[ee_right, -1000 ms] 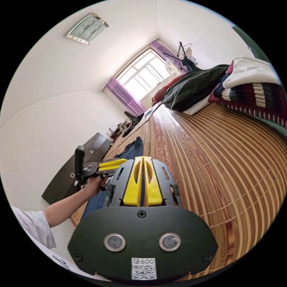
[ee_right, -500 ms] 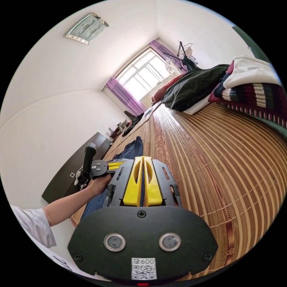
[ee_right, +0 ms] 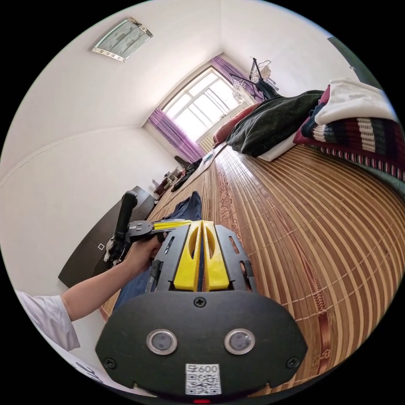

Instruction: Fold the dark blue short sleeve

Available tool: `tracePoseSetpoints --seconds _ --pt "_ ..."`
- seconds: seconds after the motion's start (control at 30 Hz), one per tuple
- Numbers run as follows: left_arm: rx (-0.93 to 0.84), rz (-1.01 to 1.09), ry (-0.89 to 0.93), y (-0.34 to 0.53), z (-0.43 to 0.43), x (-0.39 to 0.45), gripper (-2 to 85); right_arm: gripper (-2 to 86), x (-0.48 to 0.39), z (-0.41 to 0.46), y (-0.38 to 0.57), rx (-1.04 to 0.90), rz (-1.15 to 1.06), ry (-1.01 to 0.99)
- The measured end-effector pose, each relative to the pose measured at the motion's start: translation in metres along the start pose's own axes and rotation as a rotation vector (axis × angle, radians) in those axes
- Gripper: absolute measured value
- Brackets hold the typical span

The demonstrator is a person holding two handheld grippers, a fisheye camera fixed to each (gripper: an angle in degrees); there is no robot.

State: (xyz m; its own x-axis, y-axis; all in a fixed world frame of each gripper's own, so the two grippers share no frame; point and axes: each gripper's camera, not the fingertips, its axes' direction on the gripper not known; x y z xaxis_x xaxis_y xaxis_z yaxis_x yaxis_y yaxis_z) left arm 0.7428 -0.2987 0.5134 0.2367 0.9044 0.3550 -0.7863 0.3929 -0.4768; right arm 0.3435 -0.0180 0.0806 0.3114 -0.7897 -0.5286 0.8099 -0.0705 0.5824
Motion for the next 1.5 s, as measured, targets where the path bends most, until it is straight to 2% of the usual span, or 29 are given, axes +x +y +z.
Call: tracePoseSetpoints --seconds 0.17,0.27,0.37,0.53,0.7,0.83,0.93,1.03,1.27,1.43,1.5 --pt "-0.011 -0.046 0.072 0.016 0.007 -0.024 4.6 -0.8 0.001 -0.001 -0.002 -0.002 0.002 -0.004" --pt "-0.032 -0.001 0.184 0.027 0.005 -0.041 8.6 -0.8 0.002 -0.001 -0.004 -0.007 0.005 -0.004" --pt "0.024 -0.1 0.309 0.039 -0.01 -0.082 10.4 -0.8 0.002 -0.003 -0.005 -0.001 0.006 -0.002" --pt "0.201 -0.397 0.24 0.043 -0.029 -0.192 5.6 -0.8 0.003 -0.002 -0.008 -0.002 0.014 -0.002" --pt "0.236 -0.513 0.316 0.019 -0.003 -0.257 3.2 -0.8 0.003 0.004 -0.013 -0.018 0.012 -0.002" --pt "0.104 -0.516 0.25 -0.002 0.036 -0.279 3.7 -0.8 0.0 0.019 -0.022 -0.076 0.012 0.018" --pt "0.082 -0.536 0.171 -0.002 0.049 -0.283 3.1 -0.8 -0.002 0.023 -0.026 -0.098 0.007 0.032" --pt "0.038 -0.508 0.174 -0.005 0.07 -0.291 2.8 -0.8 -0.002 0.022 -0.027 -0.092 0.013 0.035" --pt "0.084 -0.546 0.186 0.005 0.073 -0.307 4.7 -0.8 -0.004 0.027 -0.034 -0.122 0.008 0.045" --pt "0.11 -0.426 0.085 0.011 0.048 -0.304 8.4 -0.8 -0.005 0.026 -0.036 -0.116 0.007 0.046" --pt "0.096 -0.421 0.107 0.014 0.048 -0.31 9.3 -0.8 -0.005 0.026 -0.037 -0.117 0.009 0.05"
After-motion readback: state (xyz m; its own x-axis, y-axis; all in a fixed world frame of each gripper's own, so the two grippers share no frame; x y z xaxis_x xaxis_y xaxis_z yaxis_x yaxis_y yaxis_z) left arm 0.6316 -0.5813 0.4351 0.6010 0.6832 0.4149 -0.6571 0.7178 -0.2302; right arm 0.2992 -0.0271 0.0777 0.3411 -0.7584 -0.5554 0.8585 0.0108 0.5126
